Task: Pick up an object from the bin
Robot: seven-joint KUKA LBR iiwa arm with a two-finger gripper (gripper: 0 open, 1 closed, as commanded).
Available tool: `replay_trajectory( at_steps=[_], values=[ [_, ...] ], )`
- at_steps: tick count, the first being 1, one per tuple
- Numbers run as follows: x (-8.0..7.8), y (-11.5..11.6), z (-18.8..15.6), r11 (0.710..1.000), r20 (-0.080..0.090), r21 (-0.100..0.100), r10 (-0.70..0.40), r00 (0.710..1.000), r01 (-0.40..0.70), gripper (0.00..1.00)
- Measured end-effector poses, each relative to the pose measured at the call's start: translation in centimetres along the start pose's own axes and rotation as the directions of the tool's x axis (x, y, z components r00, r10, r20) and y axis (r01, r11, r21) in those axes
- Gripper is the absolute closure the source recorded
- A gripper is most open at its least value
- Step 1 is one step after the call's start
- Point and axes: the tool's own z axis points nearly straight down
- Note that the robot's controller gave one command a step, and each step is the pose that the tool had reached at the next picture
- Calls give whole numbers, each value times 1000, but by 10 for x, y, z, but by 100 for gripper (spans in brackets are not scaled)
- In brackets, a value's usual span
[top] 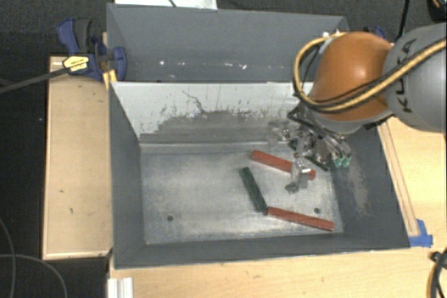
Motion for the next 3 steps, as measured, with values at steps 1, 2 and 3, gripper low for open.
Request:
replay_trajectory(
  at_steps=[1, 2, 3],
  values=[
    [-29, 5, 90, 981, 1, -5, 196, 981, -196, 0],
    [-30, 5, 87, 980, 5, -5, 198, 980, -198, 100],
    [-22, 20, -81, 998, 15, -2, 63, 998, -63, 100]
  ],
)
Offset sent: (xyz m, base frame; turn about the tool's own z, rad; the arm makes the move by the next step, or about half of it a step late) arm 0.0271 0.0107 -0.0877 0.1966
